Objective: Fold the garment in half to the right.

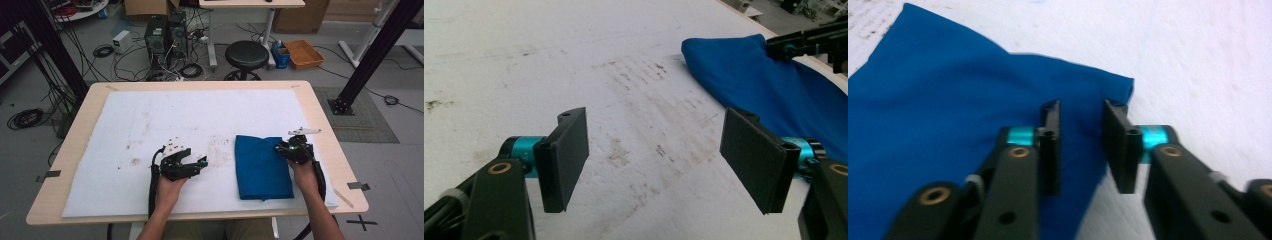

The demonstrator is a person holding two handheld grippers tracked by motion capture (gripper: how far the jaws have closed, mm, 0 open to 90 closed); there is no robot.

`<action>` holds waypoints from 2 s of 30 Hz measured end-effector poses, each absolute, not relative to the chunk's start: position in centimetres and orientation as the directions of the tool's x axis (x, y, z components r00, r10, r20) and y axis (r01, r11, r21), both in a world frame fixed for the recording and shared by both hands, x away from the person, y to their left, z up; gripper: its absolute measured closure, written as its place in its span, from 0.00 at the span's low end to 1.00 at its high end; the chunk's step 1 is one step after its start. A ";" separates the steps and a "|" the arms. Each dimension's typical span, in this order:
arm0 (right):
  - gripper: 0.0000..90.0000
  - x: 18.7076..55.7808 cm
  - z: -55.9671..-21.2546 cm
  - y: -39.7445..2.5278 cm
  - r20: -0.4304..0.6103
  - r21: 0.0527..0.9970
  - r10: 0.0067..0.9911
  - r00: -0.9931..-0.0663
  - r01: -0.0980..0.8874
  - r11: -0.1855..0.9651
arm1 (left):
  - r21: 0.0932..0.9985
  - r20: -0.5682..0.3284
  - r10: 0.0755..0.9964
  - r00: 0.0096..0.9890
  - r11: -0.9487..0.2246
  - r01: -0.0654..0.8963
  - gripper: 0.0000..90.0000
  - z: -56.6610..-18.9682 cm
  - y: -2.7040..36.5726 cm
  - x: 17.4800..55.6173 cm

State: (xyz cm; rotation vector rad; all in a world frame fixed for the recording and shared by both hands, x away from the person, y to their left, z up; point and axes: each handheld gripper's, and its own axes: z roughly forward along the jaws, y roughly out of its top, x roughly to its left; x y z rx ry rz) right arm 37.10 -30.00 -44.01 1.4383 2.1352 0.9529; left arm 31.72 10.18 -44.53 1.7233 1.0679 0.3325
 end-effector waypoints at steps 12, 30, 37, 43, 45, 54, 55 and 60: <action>0.71 38.7 -42.7 -28.4 0.041 0.726 0.871 -0.489 0.614 0.310 | 0.868 -0.275 0.777 0.566 -0.052 0.494 0.31 -44.5 10.4 31.7; 0.24 32.3 -42.3 -30.5 0.057 0.798 0.719 -0.693 0.464 0.385 | 0.873 -0.278 0.749 0.601 -0.064 0.484 0.30 -44.1 11.7 31.8; 0.32 30.1 -44.2 -29.6 0.030 0.722 0.658 -0.752 0.472 0.506 | 0.872 -0.281 0.744 0.607 -0.066 0.485 0.30 -44.1 11.6 31.6; 0.39 29.1 -43.3 -29.3 0.046 0.778 0.682 -0.730 0.454 0.434 | 0.873 -0.280 0.742 0.609 -0.066 0.482 0.30 -44.0 11.7 31.4; 0.46 28.7 -42.8 -28.7 0.049 0.788 0.663 -0.747 0.437 0.434 | 0.872 -0.282 0.743 0.607 -0.065 0.485 0.30 -44.0 11.8 31.4; 0.81 26.6 -44.3 -21.3 0.056 0.717 0.484 -0.873 0.373 0.589 | 0.872 -0.285 0.743 0.606 -0.061 0.485 0.30 -44.0 12.0 31.3; 0.80 26.6 -44.4 -21.2 0.051 0.722 0.486 -0.873 0.368 0.586 | 0.873 -0.282 0.744 0.606 -0.063 0.483 0.30 -44.0 12.0 31.3; 0.64 26.6 -43.5 -22.7 0.099 0.770 0.511 -0.854 0.391 0.504 | 0.873 -0.284 0.748 0.600 -0.057 0.485 0.30 -44.0 12.4 31.3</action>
